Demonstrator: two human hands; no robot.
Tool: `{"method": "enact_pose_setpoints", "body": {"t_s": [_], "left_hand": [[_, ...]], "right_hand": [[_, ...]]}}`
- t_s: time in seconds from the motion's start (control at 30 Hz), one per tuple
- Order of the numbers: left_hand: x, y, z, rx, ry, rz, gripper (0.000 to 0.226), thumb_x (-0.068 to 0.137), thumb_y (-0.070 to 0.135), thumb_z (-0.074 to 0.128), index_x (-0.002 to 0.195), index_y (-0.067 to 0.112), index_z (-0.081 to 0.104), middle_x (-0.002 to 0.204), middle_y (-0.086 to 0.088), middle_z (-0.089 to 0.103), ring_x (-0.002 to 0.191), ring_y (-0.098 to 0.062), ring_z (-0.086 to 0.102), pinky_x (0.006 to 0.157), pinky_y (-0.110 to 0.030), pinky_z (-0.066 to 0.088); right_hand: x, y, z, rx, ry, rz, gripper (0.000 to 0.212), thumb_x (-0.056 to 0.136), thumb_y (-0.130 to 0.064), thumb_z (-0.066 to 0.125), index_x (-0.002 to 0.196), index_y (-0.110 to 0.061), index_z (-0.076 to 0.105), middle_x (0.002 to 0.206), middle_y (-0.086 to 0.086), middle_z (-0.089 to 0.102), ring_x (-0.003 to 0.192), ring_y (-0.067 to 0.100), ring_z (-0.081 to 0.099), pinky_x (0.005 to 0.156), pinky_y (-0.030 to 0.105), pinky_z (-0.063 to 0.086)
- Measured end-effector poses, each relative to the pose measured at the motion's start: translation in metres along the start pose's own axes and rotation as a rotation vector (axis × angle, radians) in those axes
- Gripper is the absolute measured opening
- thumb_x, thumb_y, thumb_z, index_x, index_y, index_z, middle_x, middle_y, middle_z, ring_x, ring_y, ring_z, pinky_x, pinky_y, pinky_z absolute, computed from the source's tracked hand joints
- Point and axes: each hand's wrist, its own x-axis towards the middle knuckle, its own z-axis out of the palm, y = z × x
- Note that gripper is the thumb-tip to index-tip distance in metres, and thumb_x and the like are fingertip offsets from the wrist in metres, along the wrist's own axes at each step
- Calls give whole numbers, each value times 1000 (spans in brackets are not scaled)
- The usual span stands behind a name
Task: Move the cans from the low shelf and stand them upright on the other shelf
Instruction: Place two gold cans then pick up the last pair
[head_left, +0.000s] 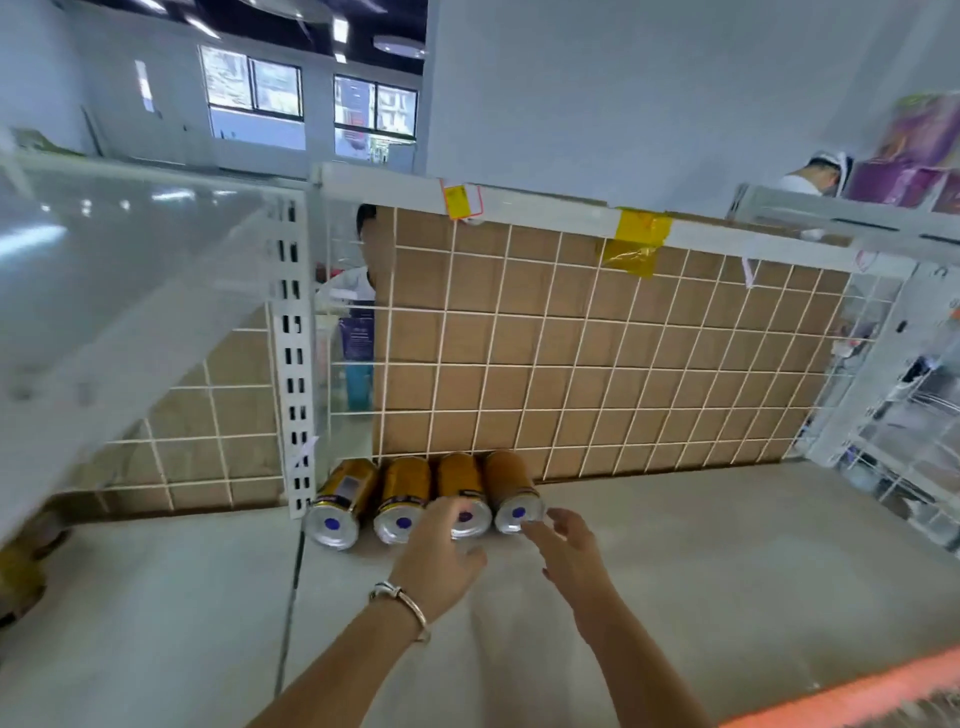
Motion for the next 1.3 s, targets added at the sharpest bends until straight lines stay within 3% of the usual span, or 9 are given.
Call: {"method": "enact_pose_setpoints", "body": {"t_s": [0.13, 0.3, 0.43, 0.57, 0.7, 0.87, 1.0, 1.13, 1.3], "left_hand": [[31, 9, 16, 143, 69, -27, 52, 83, 18, 64, 131, 17, 44, 138, -3, 37, 123, -22, 44, 103, -25, 36], [48, 20, 23, 510, 2, -300, 67, 85, 47, 55, 139, 20, 26, 141, -7, 34, 126, -31, 37, 97, -40, 41], [56, 31, 28, 530, 1, -420, 60, 88, 41, 56, 134, 13, 30, 130, -12, 39, 114, -31, 56, 91, -40, 47], [54, 50, 18, 625, -64, -446, 50, 85, 35, 60, 125, 12, 42, 126, -12, 47, 110, -29, 59, 91, -37, 47], [20, 55, 16, 500, -117, -336, 23, 80, 37, 62, 95, 23, 53, 95, -3, 61, 86, -19, 64, 74, -28, 48], [-2, 45, 6, 493, -117, -372, 38, 81, 59, 51, 94, 24, 57, 81, 4, 62, 79, -14, 61, 68, -27, 48], [13, 25, 8, 271, -193, -520, 46, 77, 69, 52, 72, 23, 53, 67, 3, 61, 61, -10, 60, 66, -26, 50], [16, 9, 26, 45, -239, -559, 42, 68, 67, 64, 77, 27, 54, 72, 3, 60, 72, -9, 61, 69, -21, 46], [5, 3, 26, -159, -187, -569, 21, 74, 42, 73, 79, 27, 59, 75, 3, 65, 71, -8, 63, 71, -20, 50]], "right_hand": [[34, -7, -6, -172, -38, -37, 61, 87, -32, 65, 138, -13, 40, 138, 11, 34, 121, 27, 44, 90, 30, 39], [58, -10, 0, -321, -105, -56, 72, 83, -43, 65, 142, -15, 35, 137, 12, 40, 120, 29, 48, 98, 40, 46], [64, -12, 5, -286, -185, -63, 66, 82, -43, 67, 134, -12, 41, 115, 7, 52, 98, 22, 54, 79, 30, 44], [63, -12, -6, -386, -239, -35, 50, 82, -38, 67, 117, -13, 42, 100, 4, 51, 84, 16, 53, 72, 26, 44], [48, -9, -37, -495, -420, 35, 41, 84, -36, 65, 108, -15, 39, 85, -3, 45, 71, 7, 48, 59, 17, 40], [32, -13, -65, -663, -624, 55, 39, 78, -51, 65, 99, -23, 49, 90, -5, 54, 82, 9, 54, 74, 21, 42], [32, -11, -57, -639, -558, 39, 48, 81, -56, 61, 106, -17, 48, 100, 0, 56, 85, 11, 54, 78, 23, 41], [28, -1, -45, -552, -542, 25, 59, 69, -57, 71, 107, -13, 58, 91, 1, 62, 77, 9, 59, 73, 22, 47], [19, -3, -43, -452, -524, 56, 34, 82, -39, 65, 102, -14, 57, 85, 0, 58, 72, 8, 55, 62, 18, 40]]}}
